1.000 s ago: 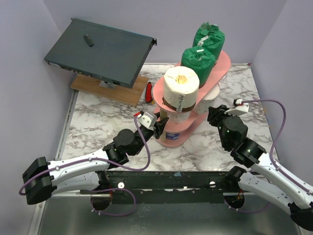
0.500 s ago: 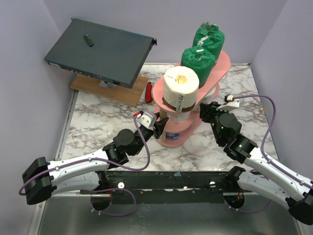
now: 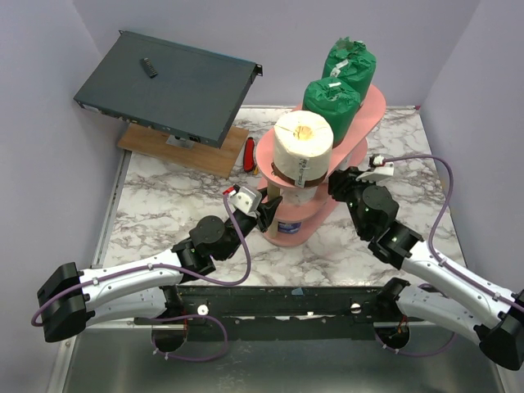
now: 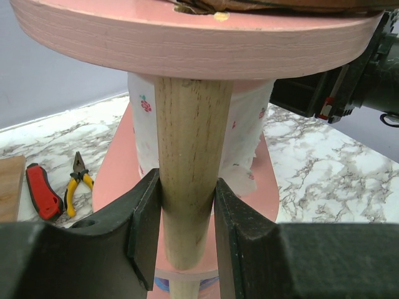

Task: Place and organize the paper towels onto the shelf
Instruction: Adjust the paper towel at the center of the board.

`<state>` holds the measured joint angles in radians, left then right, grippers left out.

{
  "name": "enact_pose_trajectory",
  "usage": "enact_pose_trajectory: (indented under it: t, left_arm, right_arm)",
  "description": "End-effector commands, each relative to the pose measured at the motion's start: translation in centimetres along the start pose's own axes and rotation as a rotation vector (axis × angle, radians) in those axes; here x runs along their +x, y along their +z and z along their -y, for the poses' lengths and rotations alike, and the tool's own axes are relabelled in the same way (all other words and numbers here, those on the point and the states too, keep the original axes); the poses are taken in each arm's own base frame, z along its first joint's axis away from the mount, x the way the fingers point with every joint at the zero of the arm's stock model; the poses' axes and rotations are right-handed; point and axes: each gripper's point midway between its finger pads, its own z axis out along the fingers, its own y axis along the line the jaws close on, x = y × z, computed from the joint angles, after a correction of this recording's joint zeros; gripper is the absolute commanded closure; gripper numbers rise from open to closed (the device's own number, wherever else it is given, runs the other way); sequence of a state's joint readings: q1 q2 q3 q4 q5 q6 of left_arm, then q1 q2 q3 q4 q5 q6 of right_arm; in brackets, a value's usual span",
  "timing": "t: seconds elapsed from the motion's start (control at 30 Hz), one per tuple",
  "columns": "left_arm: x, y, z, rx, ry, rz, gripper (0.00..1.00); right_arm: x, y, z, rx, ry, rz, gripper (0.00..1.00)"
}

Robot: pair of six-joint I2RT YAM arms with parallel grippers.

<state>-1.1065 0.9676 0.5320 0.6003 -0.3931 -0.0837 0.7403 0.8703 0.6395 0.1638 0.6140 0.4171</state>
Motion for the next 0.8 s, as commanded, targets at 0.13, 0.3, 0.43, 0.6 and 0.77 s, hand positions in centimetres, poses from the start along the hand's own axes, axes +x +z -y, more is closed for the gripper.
enact_pose_trajectory:
  t: [0.13,0.3,0.43,0.6,0.77]
  left_arm:
    - [1.3,-0.9,-1.3,-0.074,-0.023,-0.044,1.0]
    - [1.3,-1.0,-1.2,-0.072,-0.024,-0.046,1.0]
    - [1.3,-1.0,-1.2,-0.072,-0.023,-0.046,1.0]
    - [0.8,-1.1,-1.5,-0.08,-0.016,-0.033,1.0]
    - [0.5,-1.2,-1.7,-0.09,-0.009,-0.024,1.0]
  right_arm:
    - [0.9,1.0,-0.2,-0.016,-0.012,-0.012,0.65]
    - [1.1,1.1,-0.3,-0.022,-0.011,-0.016,0.65]
    - [0.9,0.9,-0.3,-0.027,-0.004,-0.015,0.65]
    - [-1.3,-0.9,0.9,0.011,-0.016,0.001,0.64]
    - [-3.2,-3.3,4.3,0.141,-0.056,0.023,0.64]
